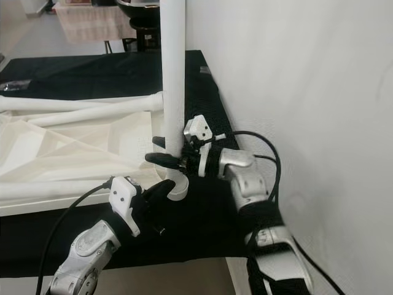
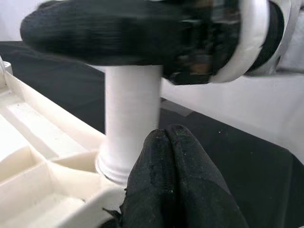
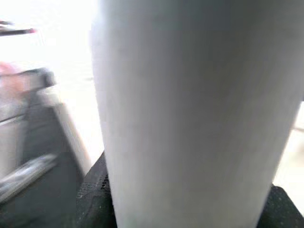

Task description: Building children table

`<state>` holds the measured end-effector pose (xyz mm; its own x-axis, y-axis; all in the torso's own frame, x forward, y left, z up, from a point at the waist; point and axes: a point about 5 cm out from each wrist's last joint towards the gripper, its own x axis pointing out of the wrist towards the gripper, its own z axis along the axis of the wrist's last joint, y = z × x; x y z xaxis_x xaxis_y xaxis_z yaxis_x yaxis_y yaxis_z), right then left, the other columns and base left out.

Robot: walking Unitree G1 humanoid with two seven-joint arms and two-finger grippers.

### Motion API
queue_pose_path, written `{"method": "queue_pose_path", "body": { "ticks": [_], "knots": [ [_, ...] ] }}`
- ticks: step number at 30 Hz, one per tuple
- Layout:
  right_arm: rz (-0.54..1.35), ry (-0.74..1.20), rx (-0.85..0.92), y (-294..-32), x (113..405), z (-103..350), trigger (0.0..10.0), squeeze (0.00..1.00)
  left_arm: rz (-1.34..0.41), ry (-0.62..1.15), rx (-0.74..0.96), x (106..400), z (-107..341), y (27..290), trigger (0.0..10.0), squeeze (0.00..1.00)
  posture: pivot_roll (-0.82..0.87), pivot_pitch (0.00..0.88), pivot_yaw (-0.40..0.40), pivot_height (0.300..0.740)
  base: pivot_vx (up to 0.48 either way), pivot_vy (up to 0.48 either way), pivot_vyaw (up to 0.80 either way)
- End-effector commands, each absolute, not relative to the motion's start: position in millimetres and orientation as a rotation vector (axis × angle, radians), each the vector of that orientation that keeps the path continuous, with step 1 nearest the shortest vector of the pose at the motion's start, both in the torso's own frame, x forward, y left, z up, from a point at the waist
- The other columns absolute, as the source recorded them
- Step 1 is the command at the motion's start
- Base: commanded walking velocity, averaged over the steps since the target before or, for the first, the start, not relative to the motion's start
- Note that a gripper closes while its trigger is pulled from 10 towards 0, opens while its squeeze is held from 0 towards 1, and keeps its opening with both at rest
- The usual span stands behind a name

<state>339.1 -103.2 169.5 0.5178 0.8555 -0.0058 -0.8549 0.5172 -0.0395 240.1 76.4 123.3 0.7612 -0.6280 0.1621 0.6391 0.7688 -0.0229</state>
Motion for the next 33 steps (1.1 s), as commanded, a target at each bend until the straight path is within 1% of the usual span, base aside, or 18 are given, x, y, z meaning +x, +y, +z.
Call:
{"method": "queue_pose_path", "body": {
  "ticks": [1,2,3,4,7,8,11,12,13,16,17,22,23,24,25,26,28,33],
  "knots": [
    [0.636,0.16,0.029,-105.9,326.9,119.6,0.0,0.0,-0.692,-0.138,-0.089,237.8,122.3,75.9,10.0,0.0,0.01,0.095,-0.035,0.74,0.0,0.0,0.0],
    [0.636,0.16,0.029,-105.9,326.9,119.6,0.0,0.0,-0.692,-0.138,-0.089,237.8,122.3,75.9,10.0,0.0,0.01,0.095,-0.035,0.74,0.0,0.0,0.0],
    [0.512,0.192,0.074,-99.7,313.7,108.2,0.0,0.0,-0.692,-0.137,-0.088,237.8,122.3,76.5,10.0,0.0,0.0,0.093,-0.028,0.74,0.0,0.0,0.0],
    [0.45,0.211,0.105,-96.2,305.2,103.2,0.0,0.0,-0.692,-0.136,-0.087,237.8,122.3,76.8,10.0,0.0,0.0,0.093,-0.028,0.74,0.0,0.0,0.0],
    [0.516,0.164,0.046,-88.7,309.2,115.9,0.0,0.0,-0.693,-0.133,-0.086,238.6,121.6,77.4,10.0,0.0,0.0,0.083,-0.024,0.74,0.0,0.0,0.0],
    [0.546,0.161,0.022,-87.9,316.9,119.0,0.0,0.0,-0.695,-0.131,-0.087,239.5,121.3,77.9,10.0,0.0,0.01,0.08,-0.03,0.74,0.0,0.0,0.0],
    [0.533,0.173,0.028,-88.3,318.8,116.7,0.0,0.0,-0.694,-0.132,-0.086,239.9,121.3,78.1,10.0,0.0,0.01,0.081,-0.027,0.74,0.0,0.0,0.0],
    [0.499,0.192,0.023,-90.7,321.3,115.5,10.0,0.0,-0.691,-0.132,-0.083,240.2,121.4,78.2,10.0,0.0,0.01,0.078,-0.026,0.74,0.0,0.0,0.0],
    [0.474,0.205,0.02,-92.5,323.1,114.8,10.0,0.0,-0.689,-0.133,-0.08,240.5,121.4,78.3,10.0,0.0,0.01,0.078,-0.026,0.74,0.0,0.0,0.0],
    [0.541,0.173,0.082,-89.5,322.8,121.8,10.0,0.0,-0.689,-0.133,-0.081,240.6,121.3,78.6,10.0,0.0,0.01,0.078,-0.026,0.74,0.0,0.0,0.0],
    [0.602,0.149,0.092,-88.4,324.0,126.9,10.0,1.0,-0.69,-0.132,-0.082,240.7,121.2,78.5,10.0,0.0,0.01,0.078,-0.022,0.74,0.0,0.0,0.0],
    [0.695,0.102,0.082,-88.5,326.3,144.1,10.0,1.0,-0.693,-0.13,-0.084,241.0,121.0,78.2,10.0,0.0,0.01,0.075,-0.02,0.74,0.0,0.0,0.0],
    [0.752,0.071,0.066,-91.5,330.1,154.0,10.0,1.0,-0.694,-0.13,-0.085,241.1,120.8,78.0,10.0,0.0,0.01,0.071,-0.02,0.74,0.0,0.0,0.0],
    [0.842,0.041,0.05,-96.0,334.8,165.2,10.0,0.03,-0.694,-0.129,-0.085,241.3,120.4,77.8,10.0,0.0,0.01,0.067,-0.022,0.74,0.0,0.0,0.0],
    [0.842,0.041,0.05,-96.0,334.8,165.2,10.0,0.03,-0.694,-0.129,-0.085,241.3,120.4,77.8,10.0,0.0,0.01,0.067,-0.022,0.74,0.0,0.0,0.0],
    [0.96,0.017,0.008,-100.5,337.1,174.7,10.0,0.0,-0.694,-0.129,-0.085,241.6,120.2,77.6,10.0,0.0,0.01,0.065,-0.024,0.74,0.0,0.0,0.0],
    [1.142,0.019,-0.061,-107.0,337.6,182.1,10.0,0.0,-0.693,-0.128,-0.085,242.0,119.7,77.4,10.0,0.0,0.02,0.059,-0.021,0.74,0.0,0.0,0.0],
    [1.263,0.055,-0.107,-112.3,347.2,186.2,10.0,0.0,-0.692,-0.127,-0.085,242.8,118.7,77.2,10.0,0.0,0.02,0.048,-0.022,0.74,0.0,0.0,0.0]
  ]
}}
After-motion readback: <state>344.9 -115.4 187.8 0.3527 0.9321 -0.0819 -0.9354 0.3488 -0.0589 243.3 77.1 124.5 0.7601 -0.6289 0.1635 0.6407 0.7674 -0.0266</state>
